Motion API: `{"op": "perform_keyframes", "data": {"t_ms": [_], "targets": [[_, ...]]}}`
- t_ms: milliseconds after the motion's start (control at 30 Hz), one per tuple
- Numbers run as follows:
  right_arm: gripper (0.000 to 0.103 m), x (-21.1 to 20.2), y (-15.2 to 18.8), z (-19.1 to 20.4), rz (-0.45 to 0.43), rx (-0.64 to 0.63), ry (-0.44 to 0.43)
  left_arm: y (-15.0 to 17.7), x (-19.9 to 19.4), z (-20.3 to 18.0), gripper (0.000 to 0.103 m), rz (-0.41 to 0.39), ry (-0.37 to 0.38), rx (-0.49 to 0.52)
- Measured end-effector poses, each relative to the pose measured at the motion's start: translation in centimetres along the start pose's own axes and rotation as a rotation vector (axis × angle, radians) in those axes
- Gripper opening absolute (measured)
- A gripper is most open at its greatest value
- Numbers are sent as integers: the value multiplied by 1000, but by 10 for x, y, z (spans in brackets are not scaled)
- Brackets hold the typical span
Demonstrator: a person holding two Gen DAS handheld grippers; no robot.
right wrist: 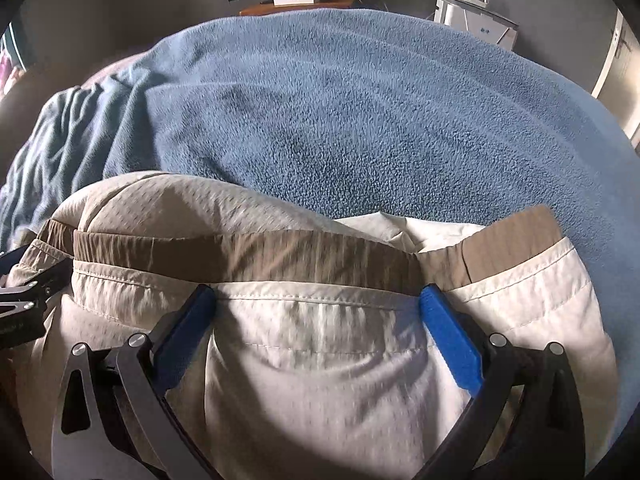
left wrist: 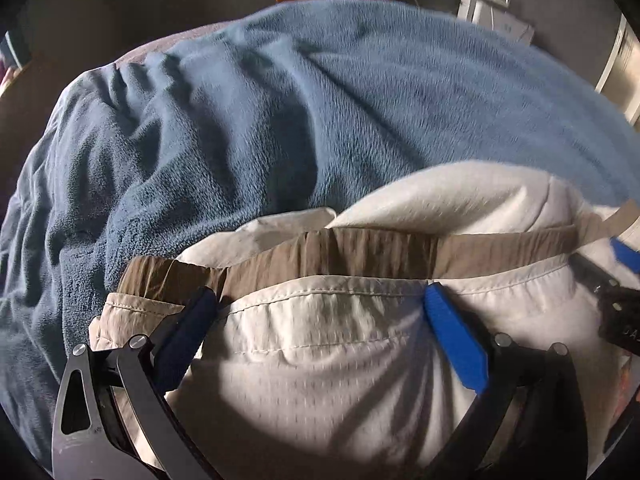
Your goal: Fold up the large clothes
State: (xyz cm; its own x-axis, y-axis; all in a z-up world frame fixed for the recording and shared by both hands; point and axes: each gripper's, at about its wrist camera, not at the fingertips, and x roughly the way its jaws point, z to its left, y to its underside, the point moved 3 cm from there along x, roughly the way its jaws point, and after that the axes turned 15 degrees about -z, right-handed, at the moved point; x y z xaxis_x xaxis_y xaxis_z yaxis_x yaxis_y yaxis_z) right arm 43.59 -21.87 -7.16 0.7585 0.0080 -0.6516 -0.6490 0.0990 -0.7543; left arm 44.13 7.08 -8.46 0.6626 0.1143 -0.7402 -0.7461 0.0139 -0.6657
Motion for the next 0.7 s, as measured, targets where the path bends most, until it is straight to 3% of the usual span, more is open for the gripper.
{"op": "perform_keyframes", "data": {"t_ms": [167,267,367,467,600,700], "targets": [[97,-2,-1,-2,-2,14,-6,2,6,8,98,49,55,-56],[97,-24,-1,-3,-60,9,-14,-2,-23,12,98,-47,70,-72],[97,-76,14,-7,-157,-22,-34,10,-72,16,97,-156,86,-63],[97,-120,47,-9,-202,-83,-53,48,-119,21,97,-207,115,-44],[97,-153,99,-30,-192,-58,-59,113,-147,36,97,-169,160,-89],[97,-179,140,-54,-186,-31,-33,147,-164,47,97,-159,136,-78]]}}
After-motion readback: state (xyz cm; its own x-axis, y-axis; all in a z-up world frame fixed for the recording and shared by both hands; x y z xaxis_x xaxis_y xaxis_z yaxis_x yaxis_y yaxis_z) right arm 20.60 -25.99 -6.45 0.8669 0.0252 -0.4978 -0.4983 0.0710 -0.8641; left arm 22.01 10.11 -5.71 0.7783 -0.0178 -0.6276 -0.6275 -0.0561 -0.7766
